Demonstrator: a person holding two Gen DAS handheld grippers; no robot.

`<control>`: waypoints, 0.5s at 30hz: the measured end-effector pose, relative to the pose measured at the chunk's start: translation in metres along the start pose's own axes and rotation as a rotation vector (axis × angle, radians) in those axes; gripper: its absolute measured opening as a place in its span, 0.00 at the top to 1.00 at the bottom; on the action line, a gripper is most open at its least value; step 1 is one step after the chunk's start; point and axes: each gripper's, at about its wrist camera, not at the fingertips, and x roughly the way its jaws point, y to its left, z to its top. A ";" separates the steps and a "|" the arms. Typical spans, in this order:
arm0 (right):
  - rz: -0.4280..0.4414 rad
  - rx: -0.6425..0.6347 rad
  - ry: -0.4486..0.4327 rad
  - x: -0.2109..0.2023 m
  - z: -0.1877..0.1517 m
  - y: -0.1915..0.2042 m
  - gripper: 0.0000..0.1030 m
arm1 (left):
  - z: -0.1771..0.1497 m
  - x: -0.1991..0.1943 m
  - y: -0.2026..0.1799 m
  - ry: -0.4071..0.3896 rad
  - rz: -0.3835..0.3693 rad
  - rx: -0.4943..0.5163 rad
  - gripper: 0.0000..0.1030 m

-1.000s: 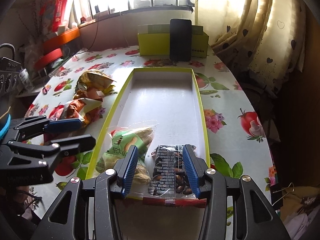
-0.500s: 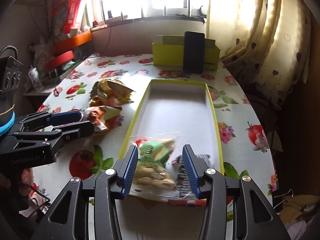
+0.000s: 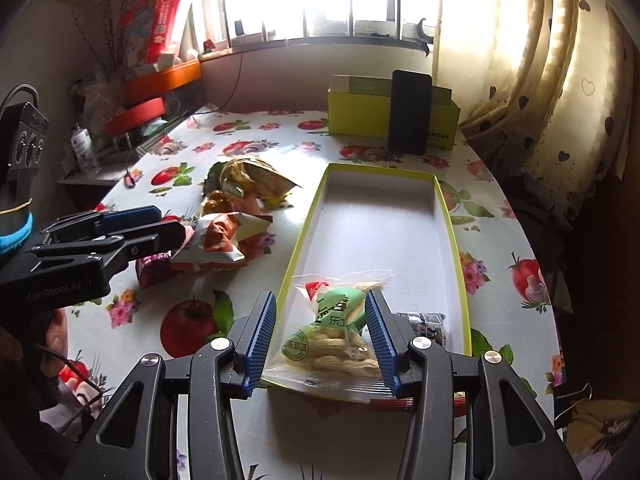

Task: Organize snacks
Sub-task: 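Release the peanut bag with the left gripper and move both tools back to the pile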

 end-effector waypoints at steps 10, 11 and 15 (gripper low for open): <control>0.008 -0.006 0.003 0.001 0.000 0.004 0.57 | -0.005 -0.005 0.007 -0.004 0.000 -0.001 0.47; 0.009 -0.006 0.004 0.002 0.000 0.005 0.57 | -0.005 -0.005 0.008 -0.003 0.002 -0.002 0.47; 0.010 -0.008 0.004 0.002 0.000 0.006 0.57 | -0.006 -0.008 0.015 -0.005 0.005 -0.010 0.47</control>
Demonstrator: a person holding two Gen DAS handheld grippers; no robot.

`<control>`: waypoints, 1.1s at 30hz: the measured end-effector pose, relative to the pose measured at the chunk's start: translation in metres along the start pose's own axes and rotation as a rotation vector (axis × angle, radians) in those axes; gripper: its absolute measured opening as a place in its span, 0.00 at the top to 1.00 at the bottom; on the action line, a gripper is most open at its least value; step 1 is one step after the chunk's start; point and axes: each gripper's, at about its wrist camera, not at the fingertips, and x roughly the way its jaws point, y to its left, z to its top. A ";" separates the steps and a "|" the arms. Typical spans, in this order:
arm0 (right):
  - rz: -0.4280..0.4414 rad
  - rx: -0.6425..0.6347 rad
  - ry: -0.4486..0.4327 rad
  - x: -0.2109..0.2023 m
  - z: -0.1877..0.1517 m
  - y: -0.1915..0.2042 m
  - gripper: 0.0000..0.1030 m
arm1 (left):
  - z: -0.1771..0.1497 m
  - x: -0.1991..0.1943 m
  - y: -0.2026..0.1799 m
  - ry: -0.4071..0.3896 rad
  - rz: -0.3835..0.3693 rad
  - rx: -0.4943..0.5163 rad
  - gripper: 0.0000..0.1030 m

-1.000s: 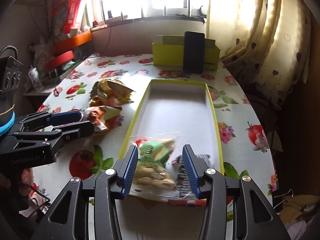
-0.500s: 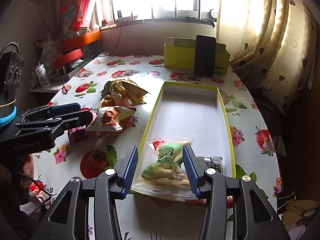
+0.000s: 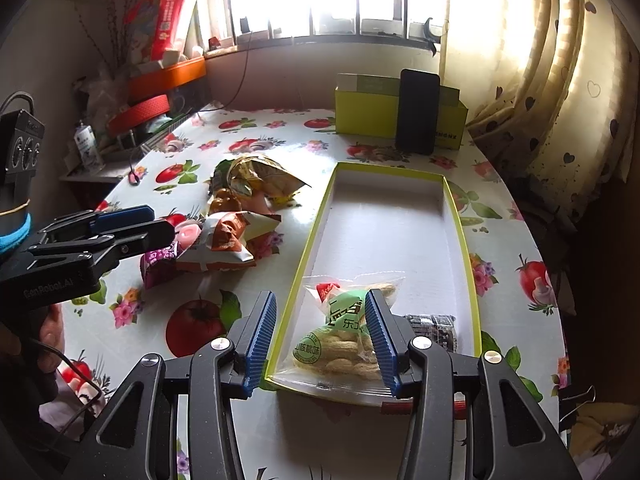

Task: Organize snacks
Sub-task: 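Release the peanut bag with the left gripper and move both tools back to the pile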

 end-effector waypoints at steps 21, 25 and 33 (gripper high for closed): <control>0.080 -0.048 0.018 0.029 0.020 0.034 0.57 | -0.021 0.009 0.068 0.064 0.110 -0.043 0.47; 0.092 -0.055 0.026 0.037 0.024 0.040 0.57 | -0.025 0.016 0.070 0.088 0.075 -0.010 0.47; 0.100 -0.059 0.053 0.051 0.029 0.047 0.57 | -0.030 0.034 0.066 0.133 0.028 0.116 0.46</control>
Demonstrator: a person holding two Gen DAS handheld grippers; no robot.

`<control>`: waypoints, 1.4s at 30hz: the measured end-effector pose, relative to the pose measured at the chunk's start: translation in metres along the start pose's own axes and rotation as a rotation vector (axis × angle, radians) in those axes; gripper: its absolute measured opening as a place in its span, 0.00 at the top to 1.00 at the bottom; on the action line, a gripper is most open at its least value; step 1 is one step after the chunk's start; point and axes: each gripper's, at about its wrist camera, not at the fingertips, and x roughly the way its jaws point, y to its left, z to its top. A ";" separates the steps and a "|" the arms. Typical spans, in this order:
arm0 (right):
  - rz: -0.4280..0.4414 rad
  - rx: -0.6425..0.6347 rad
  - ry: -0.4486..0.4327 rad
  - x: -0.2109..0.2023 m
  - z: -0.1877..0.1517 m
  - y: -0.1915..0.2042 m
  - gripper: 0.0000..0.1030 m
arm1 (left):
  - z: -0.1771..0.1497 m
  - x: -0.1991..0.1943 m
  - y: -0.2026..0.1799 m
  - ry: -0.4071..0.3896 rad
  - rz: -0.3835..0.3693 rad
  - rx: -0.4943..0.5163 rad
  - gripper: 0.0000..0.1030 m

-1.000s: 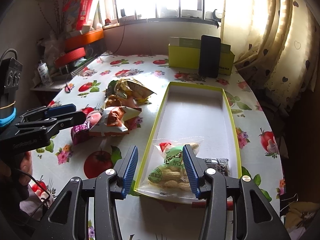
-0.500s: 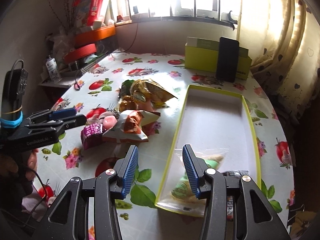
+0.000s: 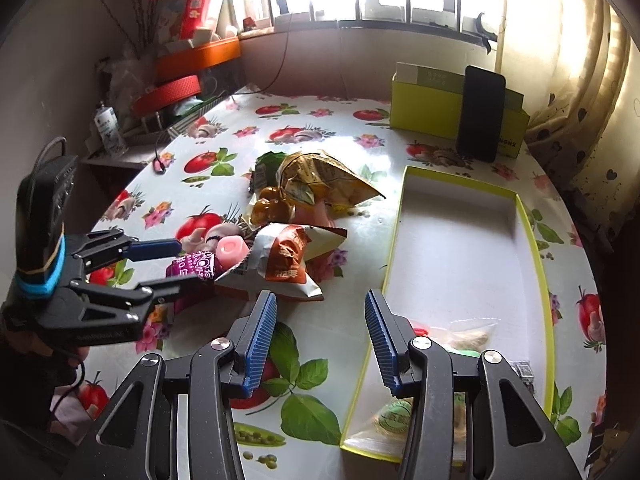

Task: Organize snacks
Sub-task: 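Release the peanut bag with the left gripper and move both tools back to the pile, then grasp the purple candy packet with the left gripper while the right gripper grasps the white chip bag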

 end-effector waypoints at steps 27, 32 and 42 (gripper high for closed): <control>0.069 0.042 0.100 0.064 0.041 0.018 0.55 | -0.011 0.010 0.019 0.020 0.069 -0.130 0.63; 0.046 0.055 0.160 0.076 0.034 0.014 0.55 | -0.011 0.010 0.021 0.020 0.060 -0.140 0.63; 0.017 -0.015 0.119 0.070 0.024 0.021 0.66 | -0.010 0.011 0.022 0.019 0.061 -0.162 0.64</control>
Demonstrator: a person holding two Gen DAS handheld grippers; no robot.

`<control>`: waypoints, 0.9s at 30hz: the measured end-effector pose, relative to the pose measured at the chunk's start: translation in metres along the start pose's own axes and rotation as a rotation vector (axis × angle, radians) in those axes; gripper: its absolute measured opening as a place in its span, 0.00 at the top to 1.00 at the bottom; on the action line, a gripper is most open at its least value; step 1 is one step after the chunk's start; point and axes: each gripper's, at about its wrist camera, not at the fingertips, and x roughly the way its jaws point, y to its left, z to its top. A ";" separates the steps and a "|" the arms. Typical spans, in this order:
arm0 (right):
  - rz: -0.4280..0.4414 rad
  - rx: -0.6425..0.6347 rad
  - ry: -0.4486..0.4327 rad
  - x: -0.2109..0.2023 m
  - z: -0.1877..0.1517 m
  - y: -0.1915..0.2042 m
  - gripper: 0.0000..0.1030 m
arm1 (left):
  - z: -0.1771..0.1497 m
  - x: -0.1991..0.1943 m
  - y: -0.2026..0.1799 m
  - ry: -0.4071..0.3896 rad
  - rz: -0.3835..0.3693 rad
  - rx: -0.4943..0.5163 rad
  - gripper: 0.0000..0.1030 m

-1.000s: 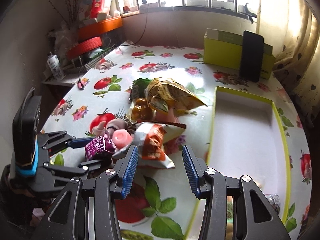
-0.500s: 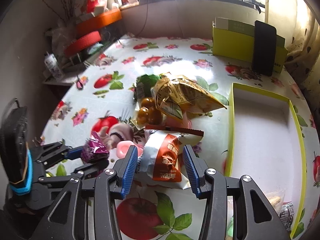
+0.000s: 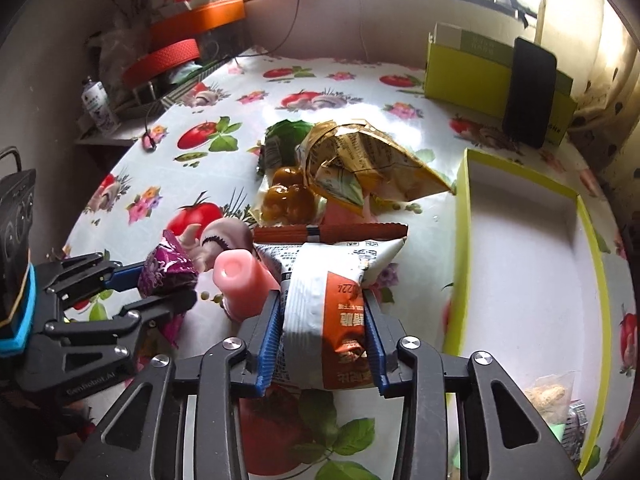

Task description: Organize snacks

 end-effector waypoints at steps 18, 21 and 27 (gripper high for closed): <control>0.070 0.047 -0.140 -0.047 -0.009 -0.011 0.67 | 0.018 -0.026 -0.018 -0.069 -0.017 -0.029 0.64; 0.065 0.059 -0.158 -0.053 -0.009 -0.017 0.67 | 0.026 -0.028 -0.028 -0.080 -0.025 -0.010 0.64; 0.038 0.093 -0.183 -0.065 -0.012 -0.034 0.67 | 0.041 -0.028 -0.050 -0.095 -0.051 0.025 0.64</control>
